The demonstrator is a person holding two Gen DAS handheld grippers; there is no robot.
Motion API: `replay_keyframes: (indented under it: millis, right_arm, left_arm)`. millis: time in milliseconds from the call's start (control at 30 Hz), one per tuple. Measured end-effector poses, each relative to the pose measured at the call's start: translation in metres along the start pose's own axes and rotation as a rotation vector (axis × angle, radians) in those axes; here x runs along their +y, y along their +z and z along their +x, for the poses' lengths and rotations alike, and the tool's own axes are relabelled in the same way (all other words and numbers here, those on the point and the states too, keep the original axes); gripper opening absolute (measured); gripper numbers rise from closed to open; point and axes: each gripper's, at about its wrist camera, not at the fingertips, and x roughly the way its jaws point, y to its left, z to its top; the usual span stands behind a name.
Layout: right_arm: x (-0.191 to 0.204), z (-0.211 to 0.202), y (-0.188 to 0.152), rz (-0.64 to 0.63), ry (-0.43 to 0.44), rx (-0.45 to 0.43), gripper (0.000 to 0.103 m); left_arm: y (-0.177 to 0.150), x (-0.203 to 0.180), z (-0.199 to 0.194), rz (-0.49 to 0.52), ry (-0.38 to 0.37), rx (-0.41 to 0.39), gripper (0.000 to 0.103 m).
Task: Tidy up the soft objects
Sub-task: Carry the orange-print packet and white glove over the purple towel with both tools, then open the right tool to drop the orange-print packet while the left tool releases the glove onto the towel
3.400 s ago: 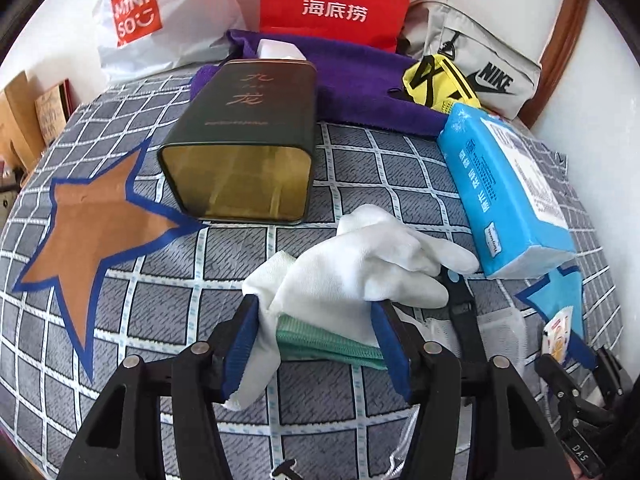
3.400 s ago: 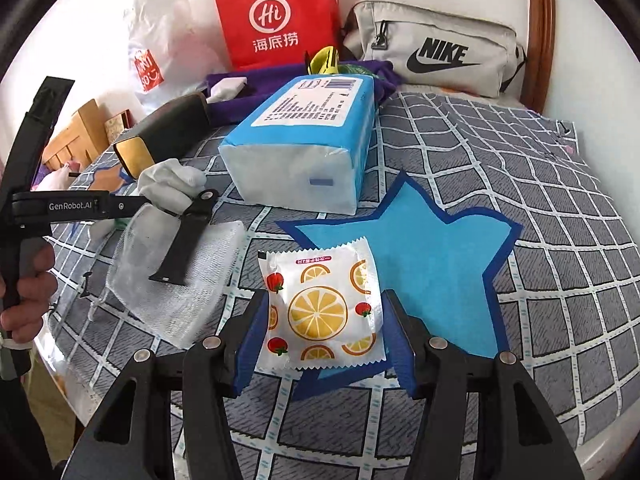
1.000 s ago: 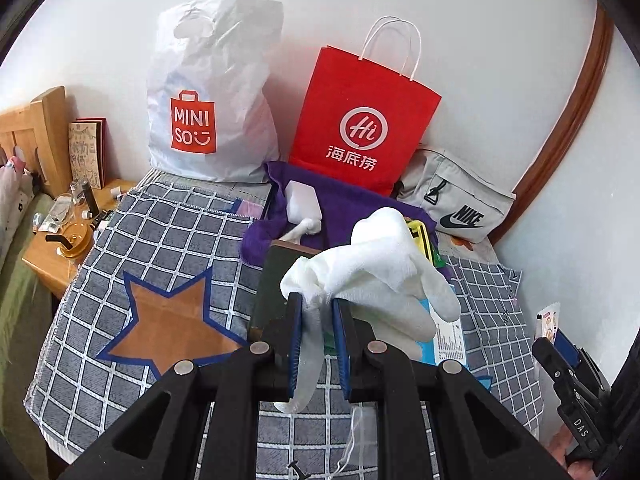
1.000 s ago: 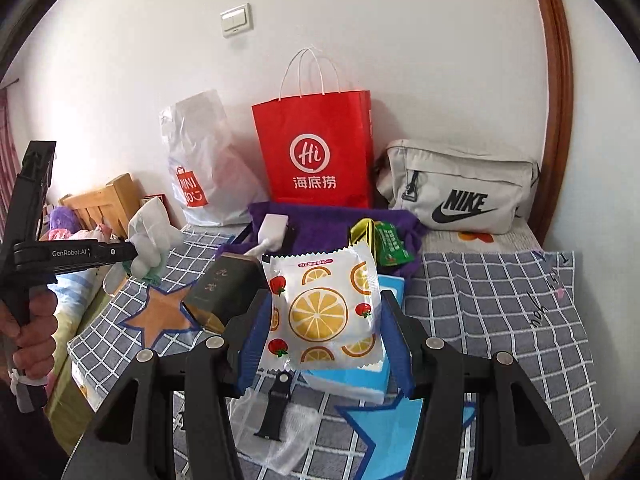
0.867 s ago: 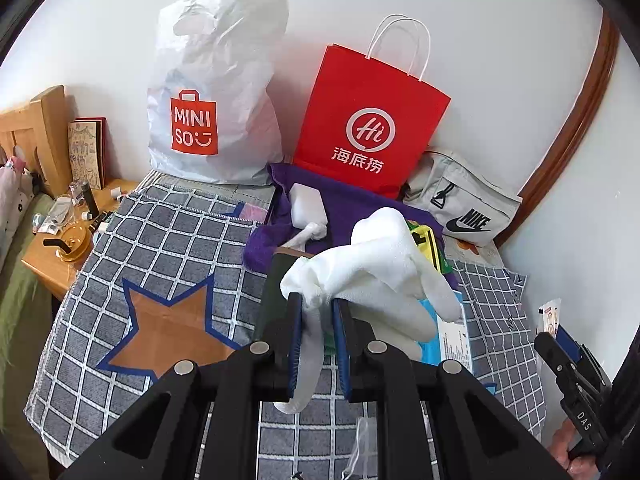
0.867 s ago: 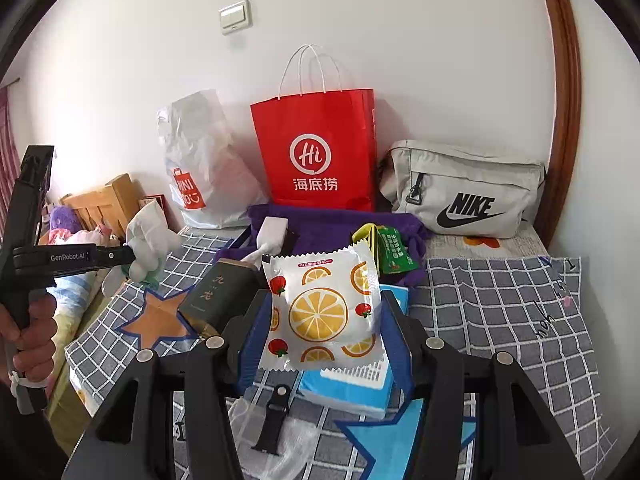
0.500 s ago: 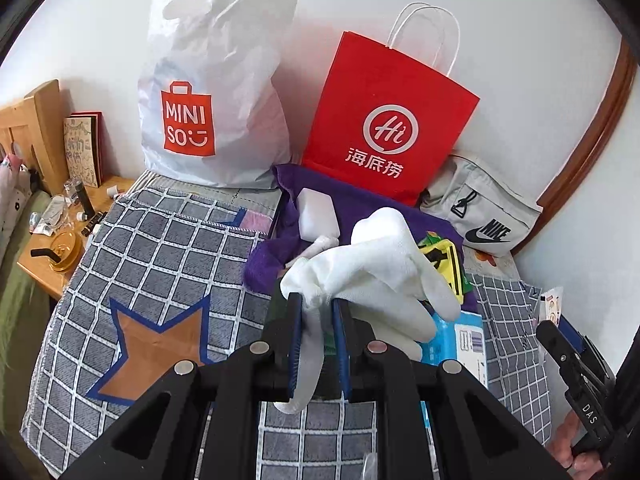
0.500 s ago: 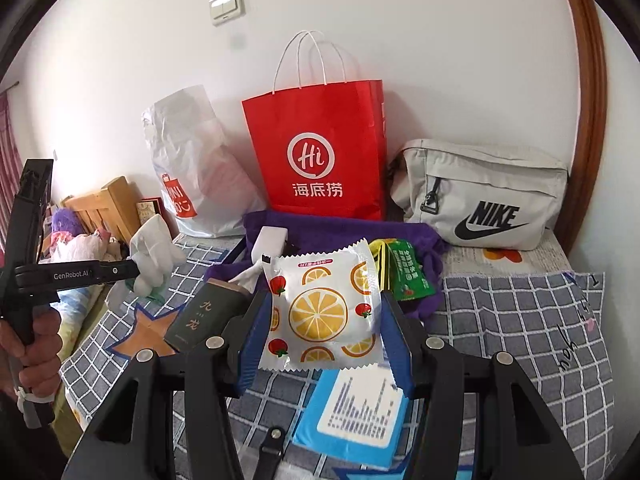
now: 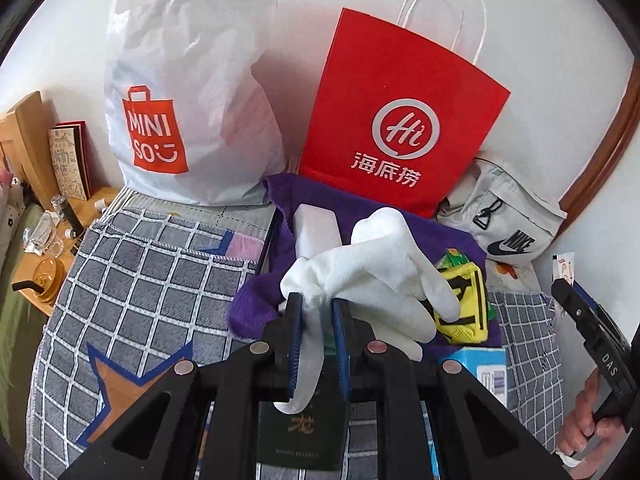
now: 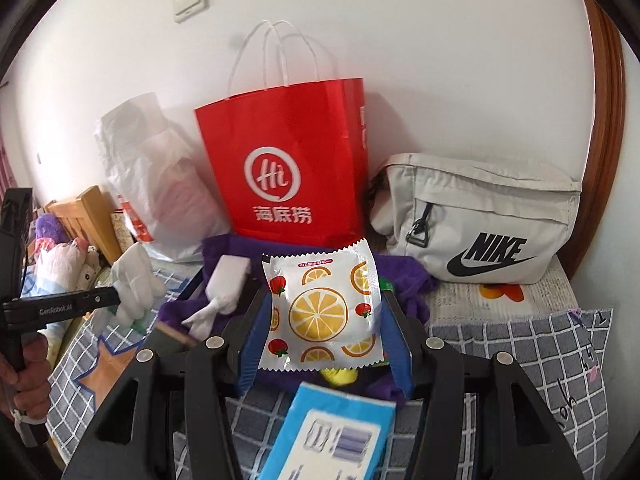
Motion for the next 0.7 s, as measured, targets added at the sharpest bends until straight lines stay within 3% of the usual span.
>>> replay_keyframes:
  millis: [100, 367, 533, 700]
  right_arm:
    - [-0.012, 0.020, 0.010, 0.015, -0.016, 0.029, 0.053]
    - [-0.036, 0.064, 0.026, 0.055, -0.008, 0.046, 0.053]
    - [-0.057, 0.094, 0.020, 0.105, -0.014, 0.086, 0.053]
    - [-0.066, 0.121, 0.012, 0.155, 0.022, 0.145, 0.053]
  left_arm:
    - [0.008, -0.005, 0.011, 0.020, 0.044, -0.011, 0.015]
    - [0.028, -0.012, 0.045, 0.035, 0.051, 0.013, 0.015]
    - [0.038, -0.016, 0.067, 0.019, 0.081, 0.014, 0.015]
    - [0.045, -0.019, 0.088, 0.011, 0.065, 0.035, 0.015]
